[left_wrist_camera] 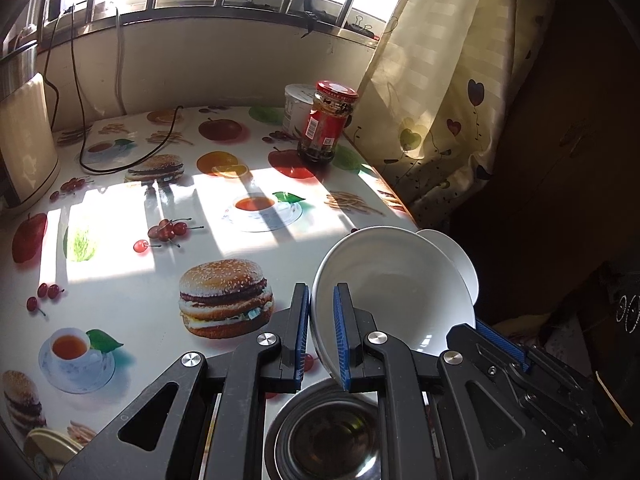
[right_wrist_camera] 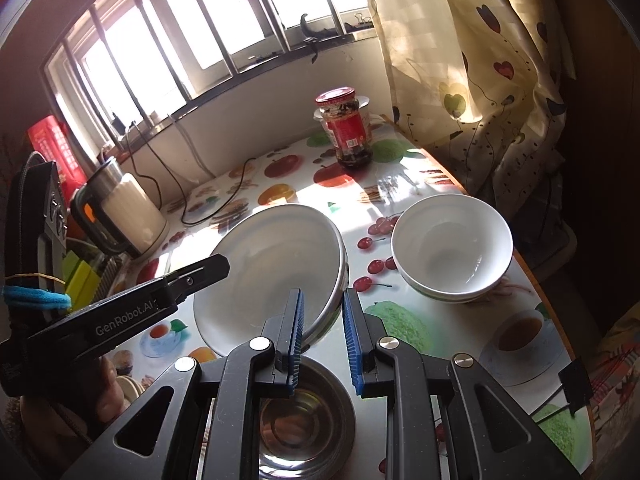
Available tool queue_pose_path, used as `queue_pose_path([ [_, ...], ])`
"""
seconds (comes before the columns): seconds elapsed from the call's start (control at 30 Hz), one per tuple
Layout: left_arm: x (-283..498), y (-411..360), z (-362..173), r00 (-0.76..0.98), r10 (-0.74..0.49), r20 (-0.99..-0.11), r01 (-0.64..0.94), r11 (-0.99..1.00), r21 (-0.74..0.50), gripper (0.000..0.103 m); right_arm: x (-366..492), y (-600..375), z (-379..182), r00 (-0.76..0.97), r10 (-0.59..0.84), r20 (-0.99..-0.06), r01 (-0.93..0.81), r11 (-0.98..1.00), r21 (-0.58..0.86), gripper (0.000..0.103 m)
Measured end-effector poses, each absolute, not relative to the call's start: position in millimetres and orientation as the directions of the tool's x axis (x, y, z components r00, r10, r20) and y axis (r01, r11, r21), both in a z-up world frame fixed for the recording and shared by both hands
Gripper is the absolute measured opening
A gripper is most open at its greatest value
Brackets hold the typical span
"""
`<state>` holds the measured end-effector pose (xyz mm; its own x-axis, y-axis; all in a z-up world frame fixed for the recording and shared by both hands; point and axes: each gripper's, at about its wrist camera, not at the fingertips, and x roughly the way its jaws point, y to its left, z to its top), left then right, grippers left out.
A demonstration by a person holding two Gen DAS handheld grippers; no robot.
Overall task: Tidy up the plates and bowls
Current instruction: 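Carry the white bowl with both grippers and lower it into the steel bowl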
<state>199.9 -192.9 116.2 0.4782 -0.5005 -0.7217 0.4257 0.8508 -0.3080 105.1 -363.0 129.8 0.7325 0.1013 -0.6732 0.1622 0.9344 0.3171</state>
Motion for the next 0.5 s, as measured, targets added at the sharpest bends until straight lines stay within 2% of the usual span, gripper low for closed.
queue_pose_path([
  [0.5,161,-169,110,0.477,-0.496,-0.726,0.405,0.857,-0.319,0.013,66,-338,128,0.722,0.121,-0.682,0.132,0.943,0.307,0.019],
])
